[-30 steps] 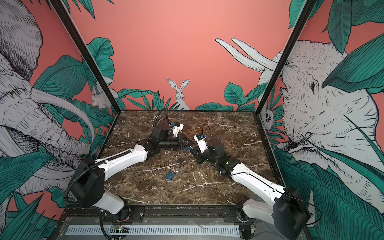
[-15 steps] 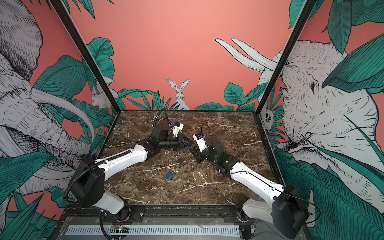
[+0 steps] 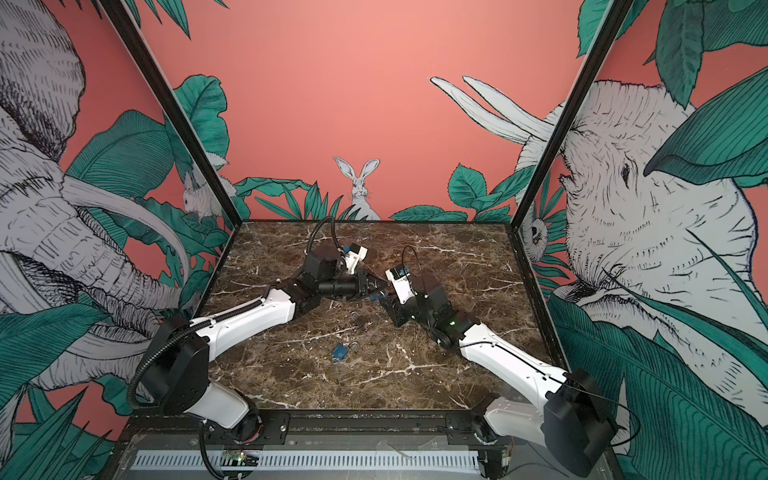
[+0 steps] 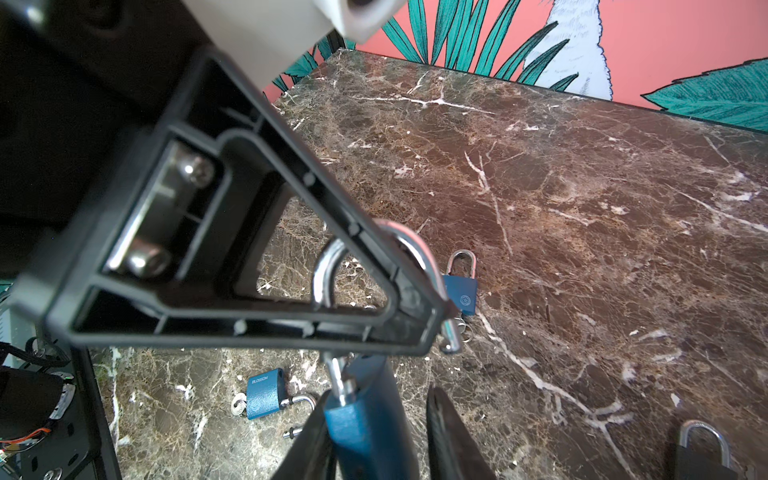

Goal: Lock with the key

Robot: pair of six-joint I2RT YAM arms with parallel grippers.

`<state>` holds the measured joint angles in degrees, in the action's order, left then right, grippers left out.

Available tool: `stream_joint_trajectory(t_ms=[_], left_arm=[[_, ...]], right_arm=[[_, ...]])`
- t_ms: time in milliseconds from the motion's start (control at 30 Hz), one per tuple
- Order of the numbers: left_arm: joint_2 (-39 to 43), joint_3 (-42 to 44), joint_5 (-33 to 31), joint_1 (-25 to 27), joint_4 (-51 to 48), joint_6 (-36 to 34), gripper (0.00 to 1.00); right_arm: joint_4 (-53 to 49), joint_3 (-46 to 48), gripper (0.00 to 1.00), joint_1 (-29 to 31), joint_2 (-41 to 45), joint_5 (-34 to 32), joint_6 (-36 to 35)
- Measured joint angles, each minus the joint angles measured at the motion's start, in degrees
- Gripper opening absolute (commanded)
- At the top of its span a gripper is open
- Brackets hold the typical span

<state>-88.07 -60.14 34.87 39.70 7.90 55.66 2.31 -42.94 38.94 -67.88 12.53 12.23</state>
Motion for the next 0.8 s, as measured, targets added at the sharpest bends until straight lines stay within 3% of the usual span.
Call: stream_joint_trajectory(t_ms=[200,267,367,400,767,800], left_arm=[[0.0,0.0,0.0,0.0,0.6,0.3,0.00],[0.0,0.0,0.0,0.0,0.7,0.3,0.00],[0.0,0.0,-0.3,0.0,0.9,0.4,0.00],[0.0,0.0,-0.2,-0.1,0.7,0.3,0.00],[0.0,0.0,-0.2,-0.1,1.0,0.2,0.00],[0.0,0.0,-0.2,-0.1,0.9,0.0,0.06]], right_arm=[[0.0,0.0,0.32,0.0,0.0,-0.1,0.0],[0.0,0.0,0.23,0.0,0.0,-0.1,-0.1],[0.0,0.0,0.02,0.4,0.0,1.6,-1.7],[0.0,0.0,0.00,0.7,0.0,1.4,-1.7],[-1.1,-0.1,0.00,0.6,0.7,1.5,-1.9],[-1.6,-0.2,0.00,0.6,0.9,1.5,-1.8]])
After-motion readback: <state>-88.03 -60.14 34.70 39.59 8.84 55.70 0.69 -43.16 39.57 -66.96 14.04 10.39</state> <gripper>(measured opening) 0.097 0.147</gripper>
